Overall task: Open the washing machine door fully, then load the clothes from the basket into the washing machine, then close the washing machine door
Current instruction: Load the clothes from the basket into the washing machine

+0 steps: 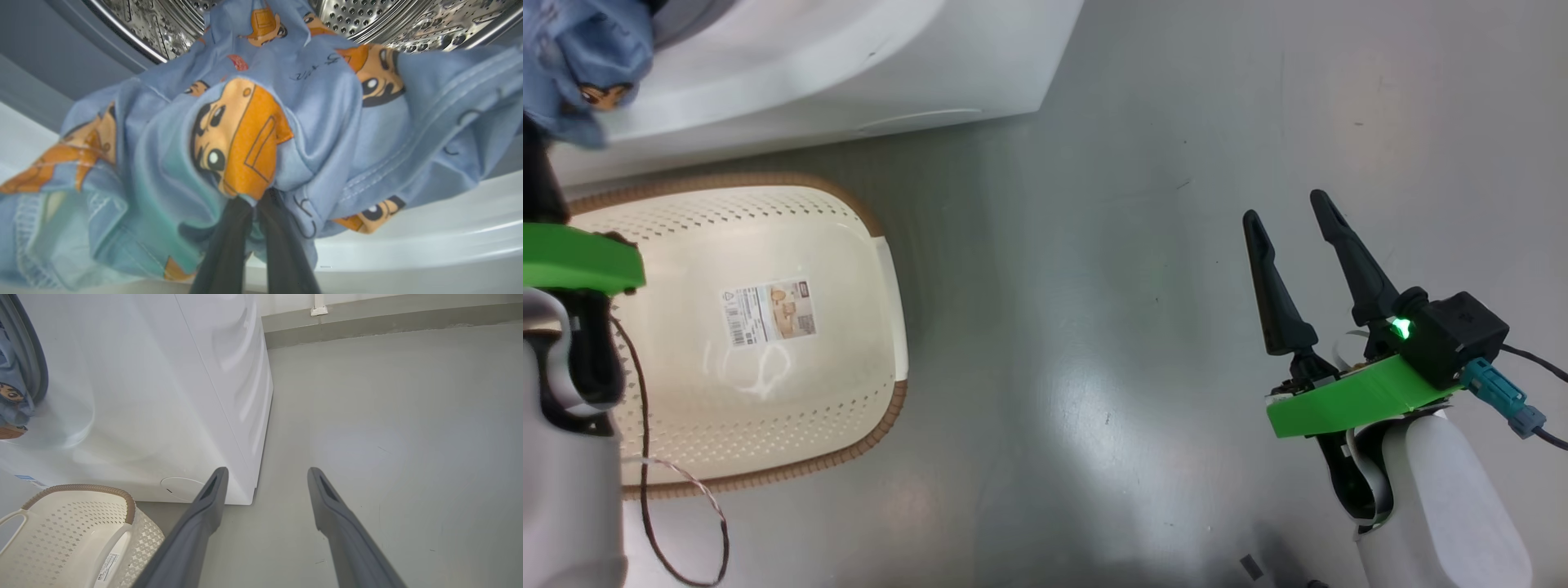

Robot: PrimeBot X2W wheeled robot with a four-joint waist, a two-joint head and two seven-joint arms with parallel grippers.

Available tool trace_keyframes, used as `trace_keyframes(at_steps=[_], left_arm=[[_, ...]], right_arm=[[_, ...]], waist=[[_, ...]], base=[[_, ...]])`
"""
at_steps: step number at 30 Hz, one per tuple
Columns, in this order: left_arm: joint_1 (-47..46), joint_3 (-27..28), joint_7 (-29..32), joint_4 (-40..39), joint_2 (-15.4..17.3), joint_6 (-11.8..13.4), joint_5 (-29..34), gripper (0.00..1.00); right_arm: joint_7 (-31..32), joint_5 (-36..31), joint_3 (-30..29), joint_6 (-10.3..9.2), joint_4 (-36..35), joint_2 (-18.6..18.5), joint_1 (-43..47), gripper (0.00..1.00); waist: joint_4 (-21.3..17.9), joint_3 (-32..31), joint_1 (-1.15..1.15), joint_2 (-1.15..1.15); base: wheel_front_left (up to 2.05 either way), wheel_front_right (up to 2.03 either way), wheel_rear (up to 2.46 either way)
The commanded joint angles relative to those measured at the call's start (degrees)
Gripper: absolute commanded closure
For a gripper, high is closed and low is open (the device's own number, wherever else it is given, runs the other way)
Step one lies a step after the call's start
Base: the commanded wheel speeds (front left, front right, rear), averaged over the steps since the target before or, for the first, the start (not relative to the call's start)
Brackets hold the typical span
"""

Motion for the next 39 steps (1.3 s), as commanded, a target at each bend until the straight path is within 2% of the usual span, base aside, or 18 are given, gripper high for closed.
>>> trace_keyframes(at_steps=[1, 7, 12, 16, 22, 39], left_arm=[[0.17, 1.72, -1.06, -3.74, 3.48, 0.69, 0.88, 1.0], [1.78, 1.35, 1.36, -12.03, 4.59, 1.7, 1.39, 1.0], [-2.51, 0.73, 6.32, -13.14, 7.73, 0.61, 1.2, 1.0], [-9.0, -0.07, 11.01, -11.38, 10.84, -0.88, 1.0, 1.0], [-17.53, -1.12, 15.1, -6.34, 12.92, -2.4, 0.26, 1.0], [-33.09, -1.96, 16.34, 4.13, 15.34, -6.96, -2.4, 1.0]], right_arm=[[-0.27, 1.03, 1.14, 0.09, -1.07, 0.47, 1.28, 0.0], [-0.27, 1.29, 1.38, 0.09, -1.05, 0.47, 1.18, 0.0], [-0.27, 1.6, 1.73, 0.09, -1.04, 0.47, 0.66, 0.0], [-0.27, 2.0, 2.28, 0.09, -1.05, 0.47, 0.11, 0.0], [-0.27, 3.02, 2.71, 0.09, -0.83, 0.47, -0.51, 0.0], [-0.27, 3.87, 3.12, 0.09, -1.73, 0.47, -1.55, 0.0]], waist=[[0.19, -0.13, 0.0, 0.0], [0.21, -0.28, 0.0, 0.0], [-0.16, 0.29, 0.0, 0.0], [-0.77, 1.22, 0.0, 0.0], [-1.97, 2.51, 0.0, 0.0], [-3.35, 8.68, 0.0, 0.0]], base=[[0.0, 0.0, 0.0], [0.0, 0.0, 0.0], [0.0, 0.0, 0.0], [0.0, 0.0, 0.0], [0.0, 0.0, 0.0], [0.0, 0.0, 0.0]])
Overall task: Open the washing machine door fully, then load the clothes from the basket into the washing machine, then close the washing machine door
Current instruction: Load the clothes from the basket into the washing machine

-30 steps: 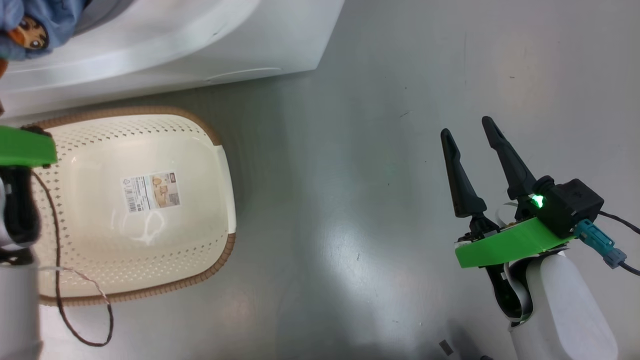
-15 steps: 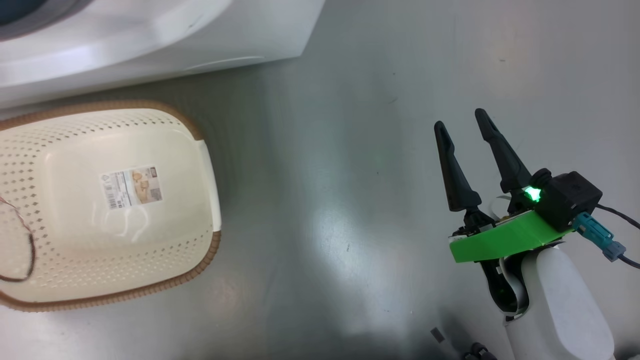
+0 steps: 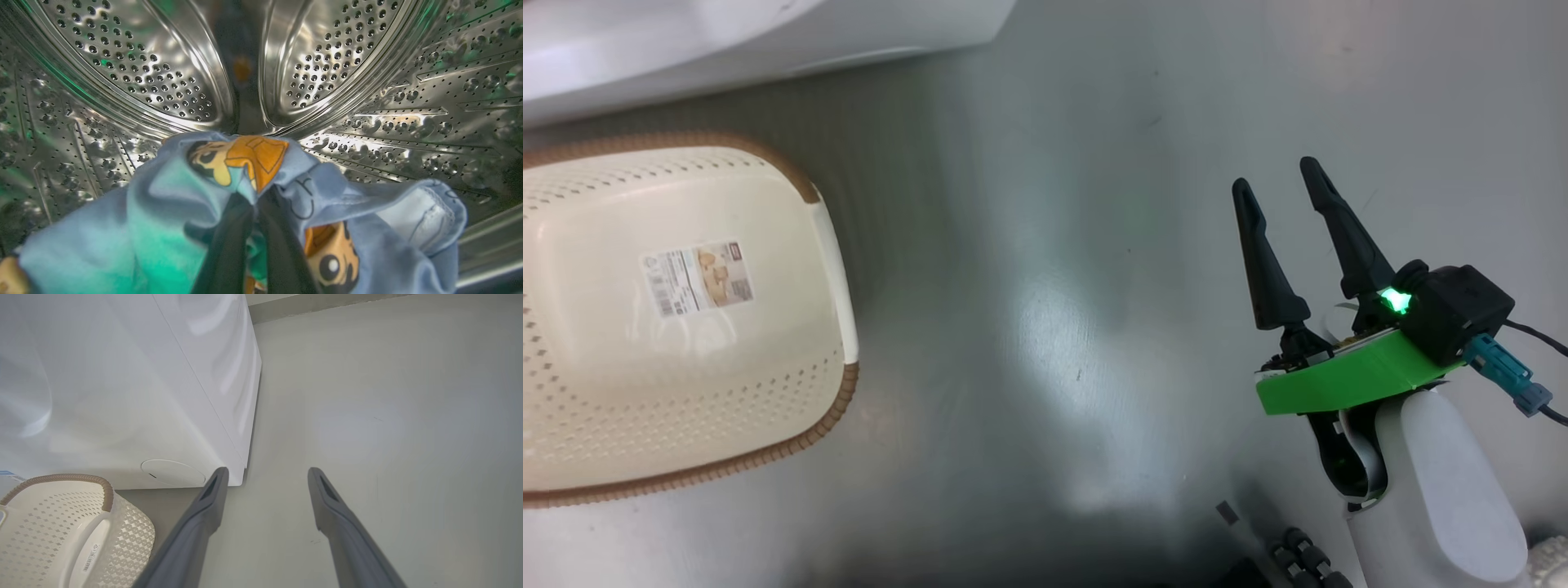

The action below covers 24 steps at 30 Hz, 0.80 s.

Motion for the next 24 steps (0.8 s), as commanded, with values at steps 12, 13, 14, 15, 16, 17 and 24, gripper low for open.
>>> trace_keyframes(at_steps=[12, 13, 14, 15, 16, 17, 24], left_arm=[[-15.12, -1.65, -8.23, 6.62, 5.5, -3.23, 1.63, 1.0], [-16.19, -2.22, -8.96, 7.09, 5.71, -3.43, 2.01, 1.0], [-17.39, -2.73, -9.96, 7.5, 5.82, -3.63, 2.27, 1.0], [-18.47, -3.1, -10.97, 8.1, 5.87, -3.76, 2.48, 1.0], [-19.56, -3.4, -12.09, 8.65, 5.86, -3.88, 2.63, 1.0], [-20.65, -3.8, -13.51, 9.08, 5.87, -4.0, 2.87, 1.0], [-24.8, -7.04, -16.83, 14.77, 5.28, -4.47, 2.38, 1.0]], right_arm=[[-0.27, 1.52, 2.58, 0.09, -1.57, 0.46, -0.75, 0.0], [-0.27, 1.51, 2.57, 0.09, -1.55, 0.46, -0.88, 0.0], [-0.27, 1.54, 2.61, 0.09, -1.56, 0.46, -1.01, 0.0], [-0.27, 1.57, 2.66, 0.09, -1.54, 0.46, -1.12, 0.0], [-0.27, 1.61, 2.72, 0.09, -1.54, 0.46, -1.22, 0.0], [-0.27, 1.66, 2.8, 0.09, -1.55, 0.46, -1.34, 0.0], [-0.27, 1.68, 2.9, 0.09, -1.07, 0.46, -1.75, 0.0]], waist=[[-1.71, 6.57, 0.0, 0.0], [-1.76, 6.87, 0.0, 0.0], [-1.85, 7.15, 0.0, 0.0], [-1.91, 7.3, 0.0, 0.0], [-1.99, 7.43, 0.0, 0.0], [-2.07, 7.55, 0.0, 0.0], [-1.91, 7.37, 0.0, 0.0]], base=[[0.0, 0.0, 0.0], [0.0, 0.0, 0.0], [0.0, 0.0, 0.0], [0.0, 0.0, 0.0], [0.0, 0.0, 0.0], [0.0, 0.0, 0.0], [0.0, 0.0, 0.0]])
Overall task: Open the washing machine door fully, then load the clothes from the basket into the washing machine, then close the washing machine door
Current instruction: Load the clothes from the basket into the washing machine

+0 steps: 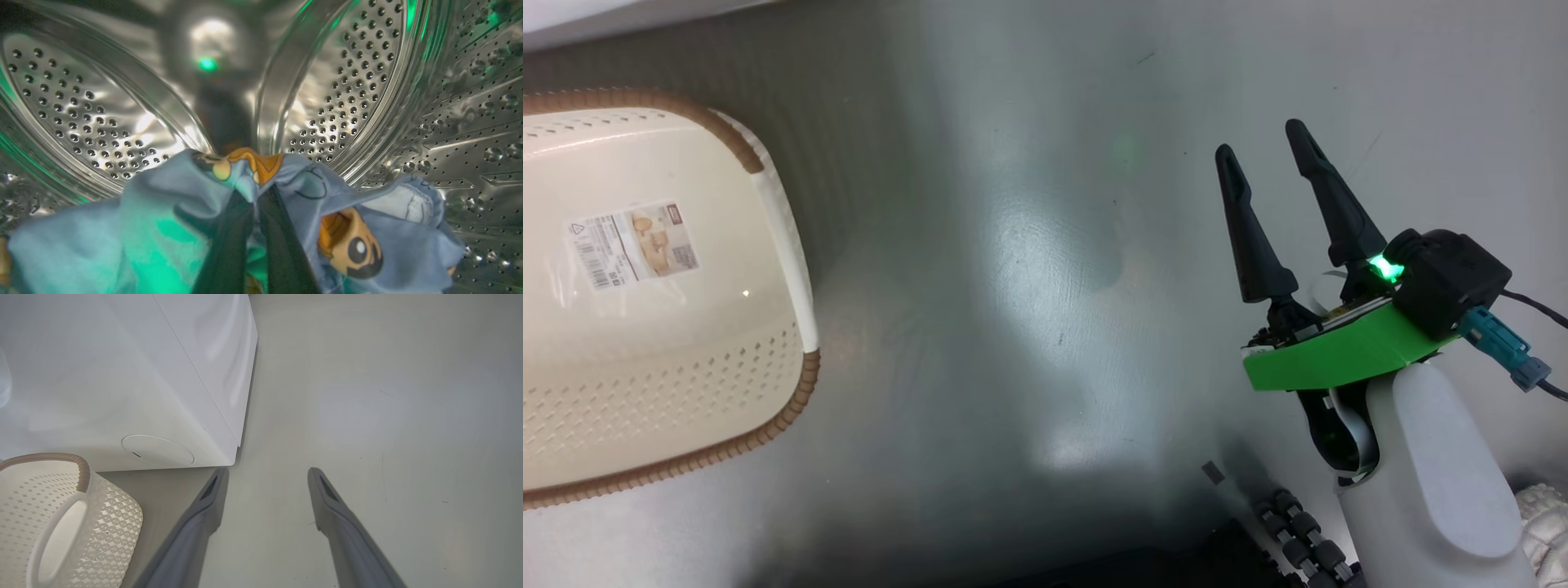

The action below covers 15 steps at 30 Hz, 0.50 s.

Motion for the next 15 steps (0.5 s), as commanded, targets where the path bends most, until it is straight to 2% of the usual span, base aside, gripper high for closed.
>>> trace_keyframes(at_steps=[1, 6, 11, 15], left_arm=[[-1.22, 0.04, 0.58, 0.57, 2.96, -0.46, -0.72, 1.0], [-1.67, -0.89, 4.38, 5.3, 2.79, -0.5, -1.92, 1.0], [-1.8, -1.34, 11.72, 10.36, 2.33, -0.29, -3.83, 1.0], [-2.29, -1.21, 13.56, 11.29, 2.2, 0.6, -4.46, 1.0]], right_arm=[[-0.26, 1.2, 1.14, 0.09, -0.77, 0.47, 1.75, 0.0], [-0.26, 1.16, 1.18, 0.09, -0.53, 0.47, 1.62, 0.0], [-0.26, 1.14, 1.06, 0.09, -0.24, 0.47, 1.79, 0.0], [-0.26, 1.02, 0.95, 0.09, -0.15, 0.47, 1.74, 0.0]], waist=[[0.12, -0.2, 0.0, 0.0], [0.22, -0.45, 0.0, 0.0], [0.36, -0.97, 0.0, 0.0], [0.59, -1.15, 0.0, 0.0]], base=[[0.0, 0.0, 0.0], [0.0, 0.0, 0.0], [0.0, 0.0, 0.0], [0.0, 0.0, 0.0]])
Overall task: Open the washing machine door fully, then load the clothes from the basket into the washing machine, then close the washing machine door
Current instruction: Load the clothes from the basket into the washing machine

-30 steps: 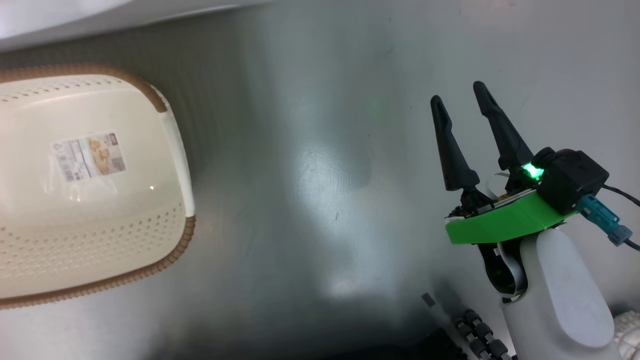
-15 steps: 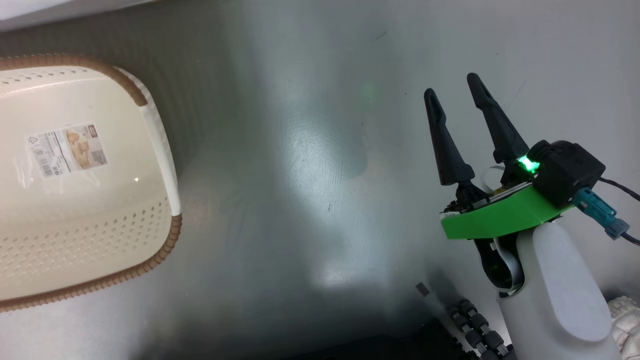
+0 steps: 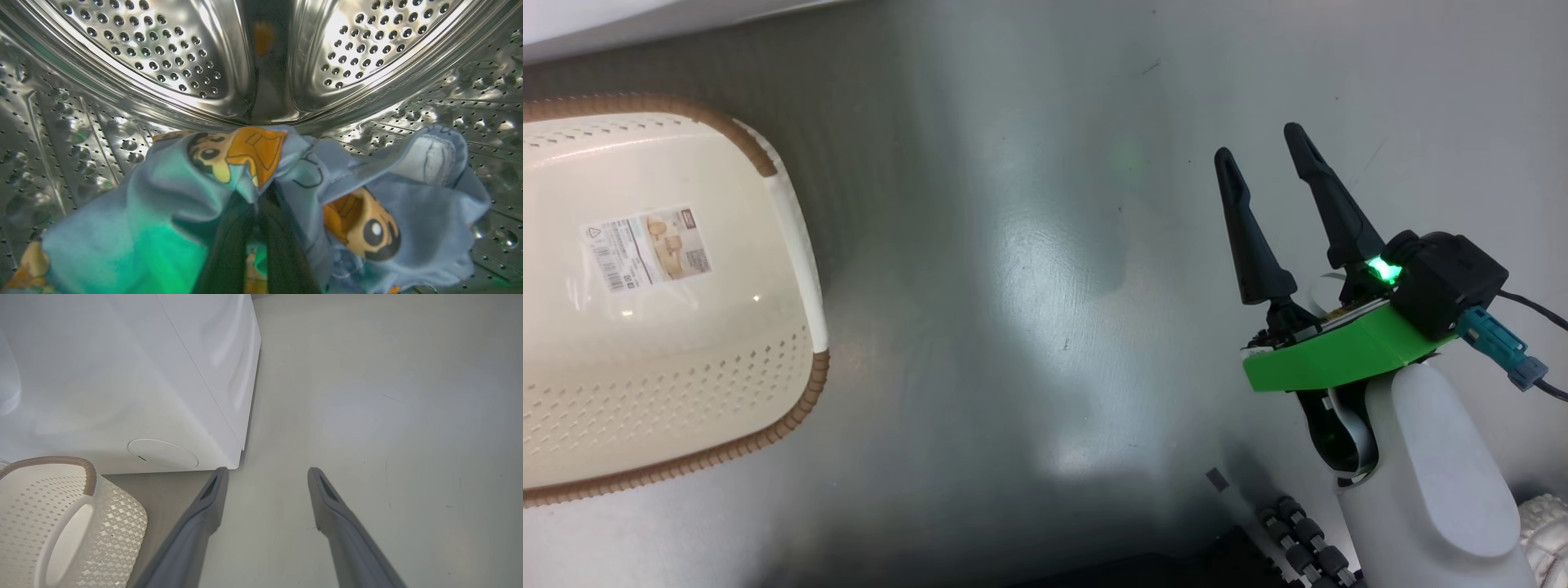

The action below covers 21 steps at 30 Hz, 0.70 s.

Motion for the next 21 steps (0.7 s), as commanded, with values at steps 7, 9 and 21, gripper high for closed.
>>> trace_keyframes(at_steps=[7, 9, 21], left_arm=[[-0.68, 0.56, -1.86, -0.91, 2.8, 1.07, -0.28, 0.0], [-0.27, 0.67, -2.87, -1.01, 2.45, 1.09, -0.54, 0.0], [8.81, 0.68, -9.3, -3.15, 1.13, 2.18, -1.24, 0.0]], right_arm=[[-0.27, 1.26, 0.93, 0.09, -0.66, 0.47, 1.57, 0.0], [-0.27, 1.2, 0.8, 0.09, -0.51, 0.47, 1.56, 0.0], [-0.27, 0.0, -0.87, 0.09, 0.39, 0.47, 2.46, 0.0]], waist=[[0.02, -0.56, 0.0, 0.0], [0.13, -0.91, 0.0, 0.0], [2.02, -6.11, 0.0, 0.0]], base=[[0.0, 0.0, 0.0], [0.0, 0.0, 0.0], [0.0, 0.0, 0.0]])
